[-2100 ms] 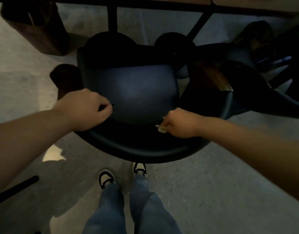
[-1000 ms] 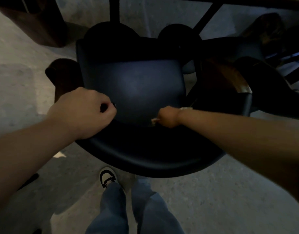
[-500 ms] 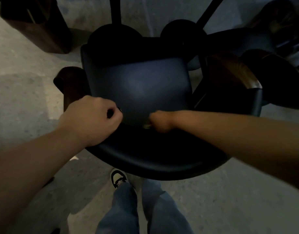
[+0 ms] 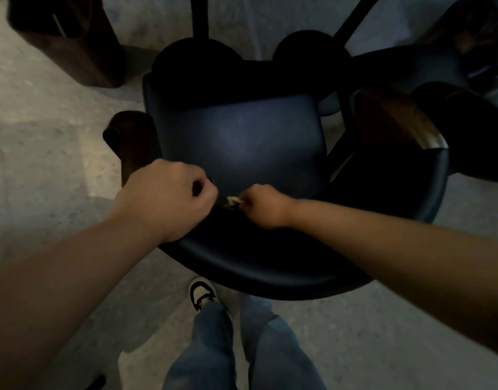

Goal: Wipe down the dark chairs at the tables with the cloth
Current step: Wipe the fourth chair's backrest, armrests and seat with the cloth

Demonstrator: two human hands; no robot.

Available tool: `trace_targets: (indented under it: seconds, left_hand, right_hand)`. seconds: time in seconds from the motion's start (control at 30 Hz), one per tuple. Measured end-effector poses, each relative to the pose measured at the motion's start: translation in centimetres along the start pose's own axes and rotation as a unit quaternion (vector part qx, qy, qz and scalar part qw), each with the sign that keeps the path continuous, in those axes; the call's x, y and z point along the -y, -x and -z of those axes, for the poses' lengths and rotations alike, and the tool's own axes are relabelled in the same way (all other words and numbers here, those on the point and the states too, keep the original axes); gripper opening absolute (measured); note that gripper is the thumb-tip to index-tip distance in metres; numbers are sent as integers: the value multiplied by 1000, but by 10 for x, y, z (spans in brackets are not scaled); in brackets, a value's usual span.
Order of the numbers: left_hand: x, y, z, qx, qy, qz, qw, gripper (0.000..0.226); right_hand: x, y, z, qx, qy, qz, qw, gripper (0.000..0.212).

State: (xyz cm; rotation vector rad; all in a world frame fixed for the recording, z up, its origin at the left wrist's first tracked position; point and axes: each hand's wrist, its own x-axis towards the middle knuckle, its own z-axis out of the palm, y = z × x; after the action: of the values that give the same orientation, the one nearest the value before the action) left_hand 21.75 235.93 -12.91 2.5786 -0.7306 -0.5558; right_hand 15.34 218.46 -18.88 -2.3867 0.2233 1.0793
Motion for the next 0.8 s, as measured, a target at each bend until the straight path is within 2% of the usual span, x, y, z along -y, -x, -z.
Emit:
trace_targets:
  seconds: [0.13, 0.27, 0.37, 0.43, 0.57, 0.67, 0.8]
  left_hand:
    - [-1, 1, 0, -8, -2, -3, 1000, 31]
    - [0, 1, 0, 1, 6, -7, 1000, 35]
    - [1, 0, 0, 9, 0, -6, 1000, 35]
    - [0, 1, 1, 12, -2, 1, 1000, 33]
    - [-3, 1, 4, 26, -12, 12, 1000, 32]
    - [-7, 0, 6, 37, -17, 21, 999, 29]
    - [-7, -6, 1, 77, -63, 63, 993, 13]
  right_hand:
    - [29, 40, 1, -67, -58, 93, 992, 21]
    - [3, 82, 13, -75, 35, 177, 981, 17]
    - [-38, 89, 33, -32, 169, 97, 980, 22]
    - [-60, 93, 47, -52, 210, 24, 976, 20]
    - [-75, 111, 44, -230, 127, -5, 965, 23]
    - [-82, 137, 50, -359, 106, 9, 927, 26]
    - [-109, 169, 99, -472, 121, -8, 873, 15]
